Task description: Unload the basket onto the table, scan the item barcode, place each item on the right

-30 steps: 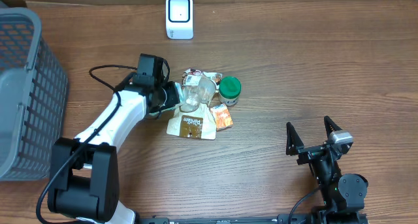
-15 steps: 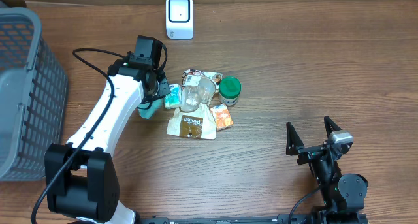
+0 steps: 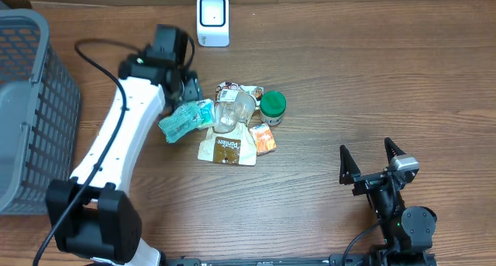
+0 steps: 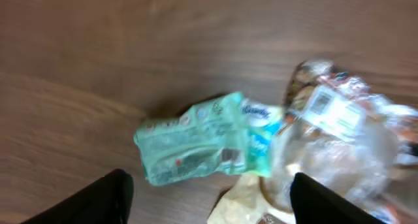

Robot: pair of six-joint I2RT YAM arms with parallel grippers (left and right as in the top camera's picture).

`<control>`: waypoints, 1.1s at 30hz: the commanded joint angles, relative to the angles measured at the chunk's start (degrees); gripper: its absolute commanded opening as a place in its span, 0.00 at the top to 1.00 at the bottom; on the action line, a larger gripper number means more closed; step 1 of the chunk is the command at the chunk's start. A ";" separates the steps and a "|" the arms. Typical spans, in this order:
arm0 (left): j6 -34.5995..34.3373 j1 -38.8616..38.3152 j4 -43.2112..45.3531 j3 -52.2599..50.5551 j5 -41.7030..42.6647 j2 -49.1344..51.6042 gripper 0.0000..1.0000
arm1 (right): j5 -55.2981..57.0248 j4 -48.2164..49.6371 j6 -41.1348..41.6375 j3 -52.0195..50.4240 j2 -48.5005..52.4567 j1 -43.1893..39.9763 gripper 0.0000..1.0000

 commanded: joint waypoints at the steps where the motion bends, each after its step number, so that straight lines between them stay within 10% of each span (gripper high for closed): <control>1: 10.38 0.31 -4.76 10.75 0.98 -1.25 0.17 | -0.02 0.20 -0.04 -0.61 -0.46 -0.13 0.00; 12: 26.40 8.98 -20.74 32.15 7.61 -1.33 0.05 | -0.02 0.20 -0.04 -0.61 -0.46 -0.13 0.00; 21: 27.26 21.05 -23.47 37.11 20.31 -1.31 0.00 | -0.02 0.20 -0.04 -0.61 -0.46 -0.13 0.00; 33: 28.06 25.49 -23.93 37.09 12.92 -1.31 0.01 | -0.02 0.20 -0.04 -0.61 -0.46 -0.13 0.00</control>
